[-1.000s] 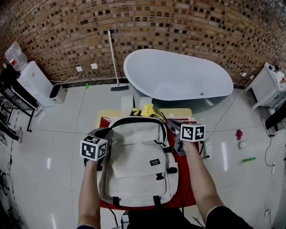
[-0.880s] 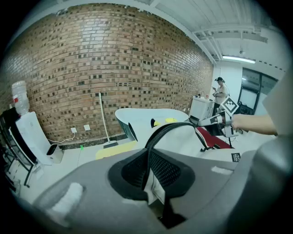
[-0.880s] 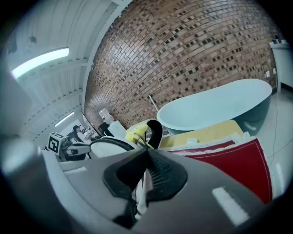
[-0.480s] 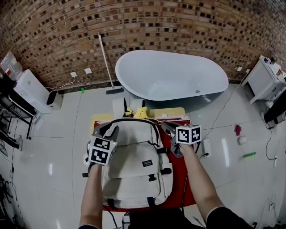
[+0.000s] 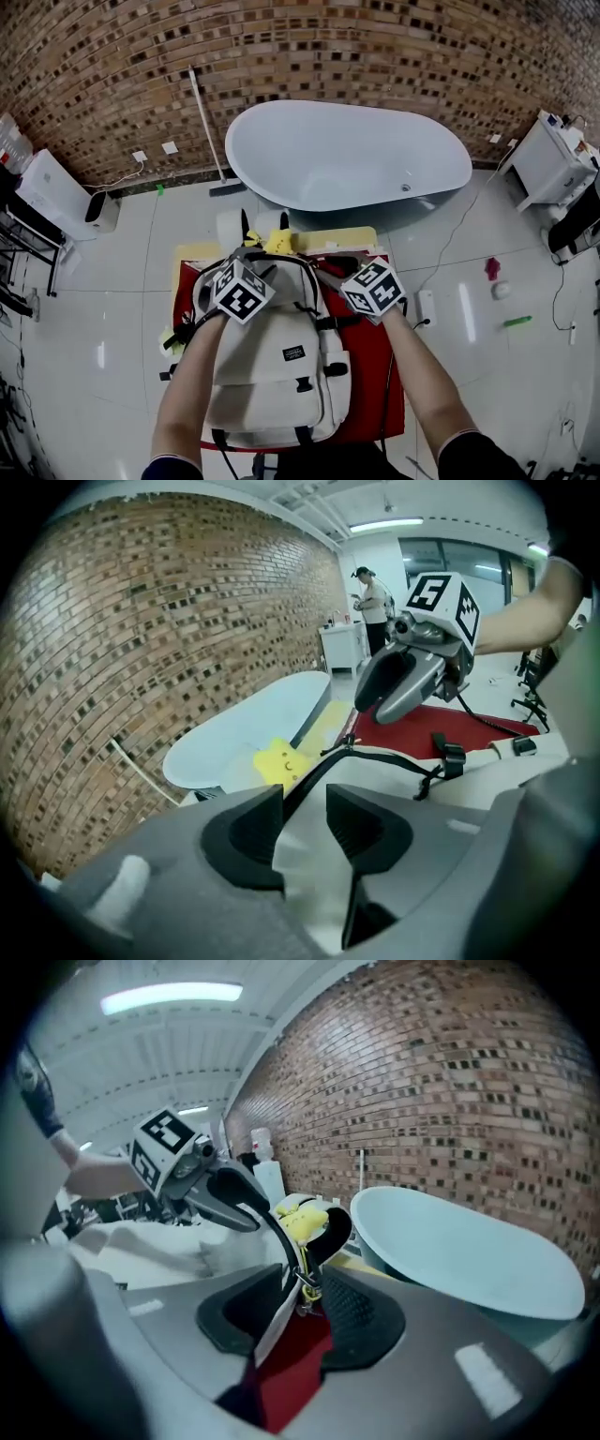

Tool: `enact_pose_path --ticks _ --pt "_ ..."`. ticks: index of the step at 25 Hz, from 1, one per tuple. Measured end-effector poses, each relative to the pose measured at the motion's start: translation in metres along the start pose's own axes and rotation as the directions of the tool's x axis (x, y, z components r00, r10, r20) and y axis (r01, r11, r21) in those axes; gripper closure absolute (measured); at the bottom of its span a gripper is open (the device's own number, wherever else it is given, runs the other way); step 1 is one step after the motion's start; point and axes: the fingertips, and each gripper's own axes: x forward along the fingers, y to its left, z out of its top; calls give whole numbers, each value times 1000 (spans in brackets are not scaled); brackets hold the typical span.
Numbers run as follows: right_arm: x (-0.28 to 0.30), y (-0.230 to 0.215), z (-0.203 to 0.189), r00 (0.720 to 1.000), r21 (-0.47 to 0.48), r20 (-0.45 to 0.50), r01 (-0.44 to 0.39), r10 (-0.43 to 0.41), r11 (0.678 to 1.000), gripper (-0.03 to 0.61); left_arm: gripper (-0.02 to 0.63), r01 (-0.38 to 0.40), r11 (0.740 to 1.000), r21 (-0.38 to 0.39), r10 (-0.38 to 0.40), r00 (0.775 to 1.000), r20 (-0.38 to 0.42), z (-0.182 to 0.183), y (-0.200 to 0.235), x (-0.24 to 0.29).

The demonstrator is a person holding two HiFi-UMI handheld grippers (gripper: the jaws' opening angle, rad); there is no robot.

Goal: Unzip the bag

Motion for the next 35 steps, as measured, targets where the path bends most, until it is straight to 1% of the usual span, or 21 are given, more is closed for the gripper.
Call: enact_pose_path --ticks 2,3,5,6,8,11,12,13,15,16,17,22,23,25,27,31,35 --pt "7 -3 -1 999 -131 -41 -40 35 991 445 465 21 1000 12 -21 999 -29 -3 3 8" --pt "10 -4 -2 996 -197 -68 -70 58 978 445 465 27 1000 15 -26 999 -36 -3 5 12" --pt "18 0 -8 984 -316 -136 -153 115 936 443 465 36 999 17 -35 998 -43 -4 7 17" --pt "21 3 -12 974 -365 -175 -198 141 910 440 465 41 999 20 -40 998 -47 -4 8 19" --pt "27 2 -22 954 -451 -248 -266 166 852 431 465 54 998 25 -52 997 -55 -4 10 24" --pt "36 3 -24 935 -554 -304 -329 183 765 428 466 73 997 16 -72 995 -66 -6 13 26" --pt "40 5 -25 929 -590 -323 -348 183 729 428 468 79 997 7 -79 994 -70 -8 14 27" --pt "44 7 -29 921 -628 -348 -367 175 686 433 493 85 996 -2 -85 994 -75 -11 13 29" --pt "50 8 -37 909 -698 -393 -394 139 598 468 587 96 995 -19 -97 992 -84 -16 10 30" --pt "51 7 -39 907 -725 -405 -397 119 562 538 592 100 995 -27 -102 991 -85 -18 9 29" --pt "50 6 -39 906 -744 -411 -399 103 535 546 594 104 994 -34 -106 991 -81 -18 9 26" --pt "33 11 -37 892 -787 -447 -427 65 445 552 597 103 992 -67 -105 994 -40 -8 12 10" --pt "29 14 -38 889 -791 -454 -433 60 433 552 597 102 992 -75 -104 994 -28 -6 13 7" --pt "20 22 -43 882 -791 -469 -446 54 420 552 597 98 991 -93 -99 995 -11 -5 16 -2" --pt "14 30 -53 873 -781 -485 -459 51 424 552 597 101 987 -122 -102 995 0 -5 16 -9" --pt "3 43 -76 864 -745 -499 -464 60 479 552 597 85 986 -145 -83 996 24 -5 15 -13" --pt "0 56 -93 868 -708 -493 -445 69 548 552 595 69 983 -171 -62 997 44 -8 12 -14"
